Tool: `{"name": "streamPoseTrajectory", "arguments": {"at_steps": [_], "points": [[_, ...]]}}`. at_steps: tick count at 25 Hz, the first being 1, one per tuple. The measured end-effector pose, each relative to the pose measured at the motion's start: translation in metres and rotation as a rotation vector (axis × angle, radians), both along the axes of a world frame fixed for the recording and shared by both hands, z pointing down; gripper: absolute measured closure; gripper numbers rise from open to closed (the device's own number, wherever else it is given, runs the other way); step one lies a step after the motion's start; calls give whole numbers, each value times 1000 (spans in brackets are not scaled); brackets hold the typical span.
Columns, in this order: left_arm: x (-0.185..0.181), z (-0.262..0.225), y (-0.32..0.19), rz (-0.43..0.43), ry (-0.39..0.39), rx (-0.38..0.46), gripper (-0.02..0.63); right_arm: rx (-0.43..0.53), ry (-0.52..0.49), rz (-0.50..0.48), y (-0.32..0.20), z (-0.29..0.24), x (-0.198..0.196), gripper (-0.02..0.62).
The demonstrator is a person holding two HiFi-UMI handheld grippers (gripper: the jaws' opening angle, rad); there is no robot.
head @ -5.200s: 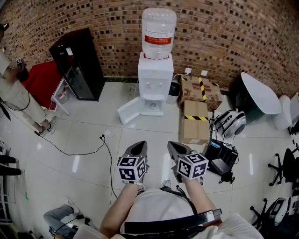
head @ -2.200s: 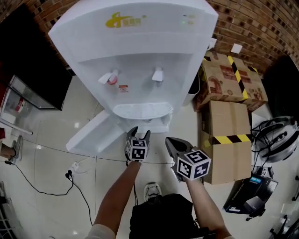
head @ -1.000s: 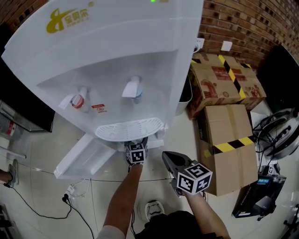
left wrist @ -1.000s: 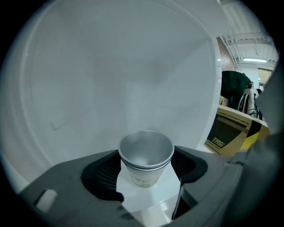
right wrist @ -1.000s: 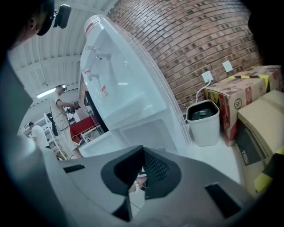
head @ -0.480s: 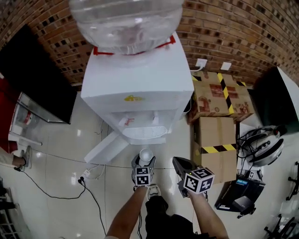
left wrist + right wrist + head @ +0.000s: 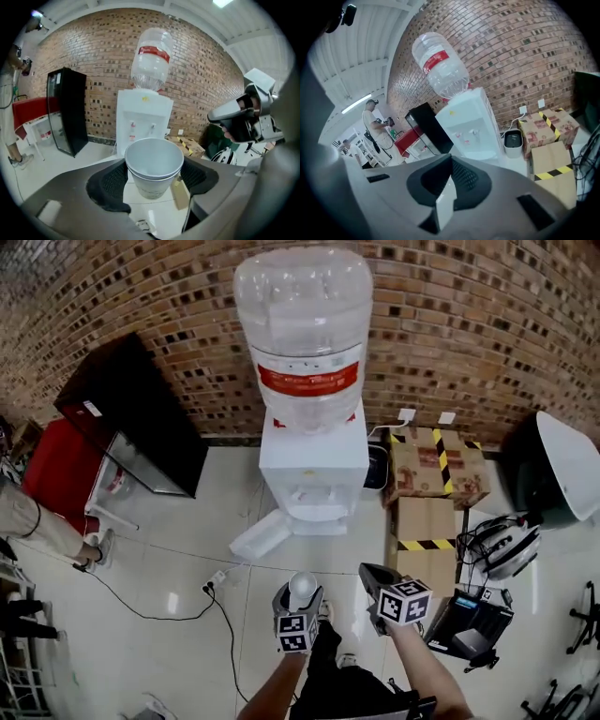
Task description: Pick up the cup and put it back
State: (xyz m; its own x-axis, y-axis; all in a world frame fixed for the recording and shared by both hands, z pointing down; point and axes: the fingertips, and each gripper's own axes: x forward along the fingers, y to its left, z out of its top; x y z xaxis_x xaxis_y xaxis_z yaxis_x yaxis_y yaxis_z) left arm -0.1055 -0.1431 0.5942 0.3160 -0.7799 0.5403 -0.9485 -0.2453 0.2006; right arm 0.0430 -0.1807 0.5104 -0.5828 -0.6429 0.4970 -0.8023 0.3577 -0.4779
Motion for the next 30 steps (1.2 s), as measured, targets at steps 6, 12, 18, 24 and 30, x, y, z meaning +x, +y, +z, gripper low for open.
{"name": "streamPoseTrajectory", "arguments": {"at_steps": [6,12,18,24,30], "points": [[-1,-119,46,-37,-5,100,252,66,23,-38,55,-72,12,583],[5,-186,73,-36,-30,169,252,138,59,-51,100,-115,25,583],[20,-215,98,0,-38,220,253,224,56,-42,132,-161,30,583],[41,-221,120,38,-12,237,256,233,10,-8,150,-169,34,583],[48,-225,119,53,-10,250,256,261,-4,-1,147,-182,38,583]]}}
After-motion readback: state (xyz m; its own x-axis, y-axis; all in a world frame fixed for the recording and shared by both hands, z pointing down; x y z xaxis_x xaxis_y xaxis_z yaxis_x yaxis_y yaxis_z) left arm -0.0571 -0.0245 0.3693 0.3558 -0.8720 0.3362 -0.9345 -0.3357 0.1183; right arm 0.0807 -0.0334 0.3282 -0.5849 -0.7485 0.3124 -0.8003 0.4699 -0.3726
